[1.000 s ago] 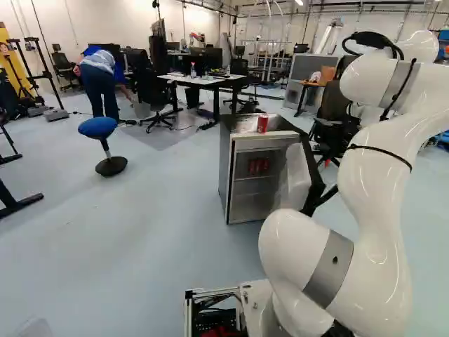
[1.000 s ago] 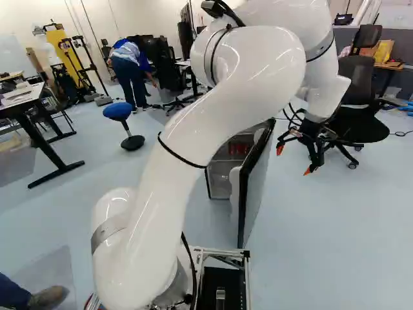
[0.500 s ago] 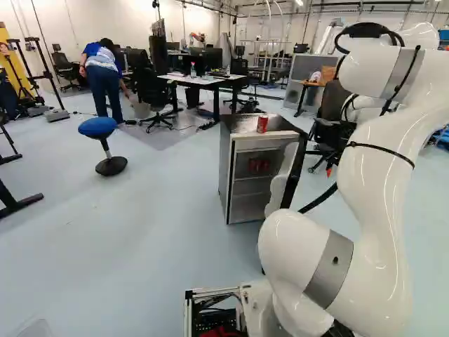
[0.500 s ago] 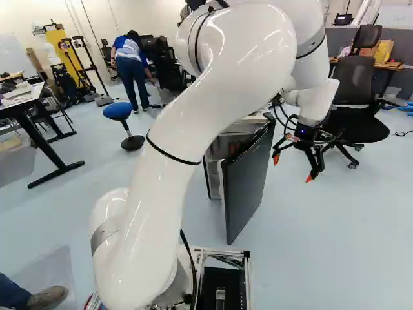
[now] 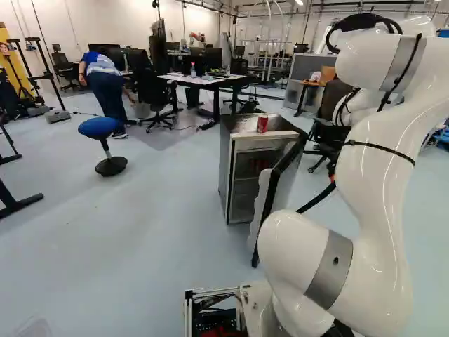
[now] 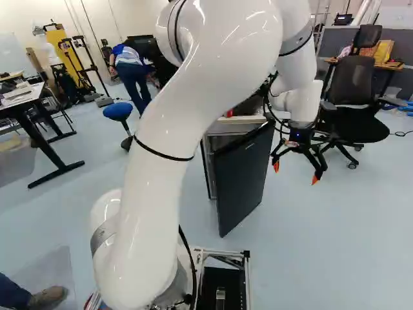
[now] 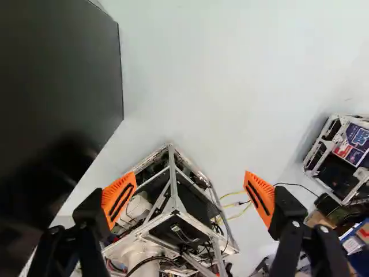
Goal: Grab a drink from the fridge
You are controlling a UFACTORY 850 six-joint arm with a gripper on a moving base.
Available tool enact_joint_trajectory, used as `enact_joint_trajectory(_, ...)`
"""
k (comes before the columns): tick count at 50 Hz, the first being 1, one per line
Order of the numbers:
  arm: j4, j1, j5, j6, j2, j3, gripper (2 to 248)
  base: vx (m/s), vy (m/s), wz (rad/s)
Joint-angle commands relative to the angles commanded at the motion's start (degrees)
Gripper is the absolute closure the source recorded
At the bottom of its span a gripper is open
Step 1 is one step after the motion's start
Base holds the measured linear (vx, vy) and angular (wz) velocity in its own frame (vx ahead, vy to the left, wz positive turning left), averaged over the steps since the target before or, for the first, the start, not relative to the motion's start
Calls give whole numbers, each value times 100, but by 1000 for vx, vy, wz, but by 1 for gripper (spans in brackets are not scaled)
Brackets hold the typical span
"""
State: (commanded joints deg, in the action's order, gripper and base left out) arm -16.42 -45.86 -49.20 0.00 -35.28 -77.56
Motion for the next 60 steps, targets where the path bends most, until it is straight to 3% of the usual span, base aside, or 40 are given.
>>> enact_joint_trajectory(21,-829,201,761,0,397,642,3,0,0,0)
enact_joint_trajectory(60,-1742,606,2452,0,1188,1799,3,0,0,0)
